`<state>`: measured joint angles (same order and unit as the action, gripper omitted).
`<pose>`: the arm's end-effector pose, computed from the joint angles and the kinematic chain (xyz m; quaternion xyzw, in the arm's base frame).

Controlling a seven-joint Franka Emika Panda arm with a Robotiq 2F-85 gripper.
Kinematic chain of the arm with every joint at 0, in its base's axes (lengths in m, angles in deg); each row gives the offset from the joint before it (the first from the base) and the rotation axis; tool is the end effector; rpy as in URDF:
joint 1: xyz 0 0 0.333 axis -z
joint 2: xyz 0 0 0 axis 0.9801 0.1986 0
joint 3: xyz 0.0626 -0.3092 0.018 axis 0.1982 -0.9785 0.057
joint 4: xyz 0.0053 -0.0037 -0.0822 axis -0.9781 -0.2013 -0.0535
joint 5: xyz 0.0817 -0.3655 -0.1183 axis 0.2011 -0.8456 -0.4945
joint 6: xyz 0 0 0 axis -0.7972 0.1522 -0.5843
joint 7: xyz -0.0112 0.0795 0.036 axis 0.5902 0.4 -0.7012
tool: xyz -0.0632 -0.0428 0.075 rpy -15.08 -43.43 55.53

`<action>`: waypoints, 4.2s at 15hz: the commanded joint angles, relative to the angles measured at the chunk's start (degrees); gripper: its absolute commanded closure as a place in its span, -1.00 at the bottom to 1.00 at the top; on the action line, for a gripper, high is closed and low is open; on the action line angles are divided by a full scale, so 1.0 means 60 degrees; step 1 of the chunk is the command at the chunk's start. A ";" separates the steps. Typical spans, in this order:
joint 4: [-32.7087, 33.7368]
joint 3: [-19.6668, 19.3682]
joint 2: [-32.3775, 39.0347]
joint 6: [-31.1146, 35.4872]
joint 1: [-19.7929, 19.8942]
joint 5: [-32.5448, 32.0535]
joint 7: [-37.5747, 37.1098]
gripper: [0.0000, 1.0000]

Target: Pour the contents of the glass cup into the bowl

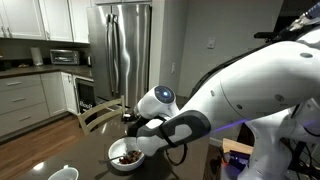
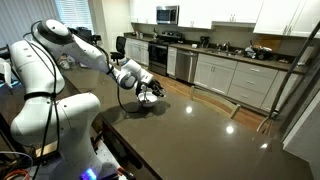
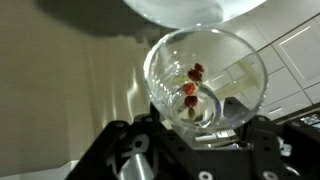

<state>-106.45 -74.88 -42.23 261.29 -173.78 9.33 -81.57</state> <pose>0.4931 0.1386 0.2867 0.8320 -0.3976 0.3866 0.0129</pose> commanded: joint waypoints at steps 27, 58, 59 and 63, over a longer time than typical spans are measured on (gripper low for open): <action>0.0821 0.1053 -0.3113 -0.2324 0.3184 -0.1613 -0.1574 0.15; 0.1482 0.9894 -0.4277 -0.2233 1.3256 -0.5024 -0.4525 -0.35; 0.1483 0.9903 -0.4277 -0.2234 1.3256 -0.5023 -0.4534 -0.35; 0.1487 0.9931 -0.4276 -0.2235 1.3252 -0.5023 -0.4609 0.15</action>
<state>-97.34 -18.68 -67.61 247.37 -97.96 -17.85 -107.24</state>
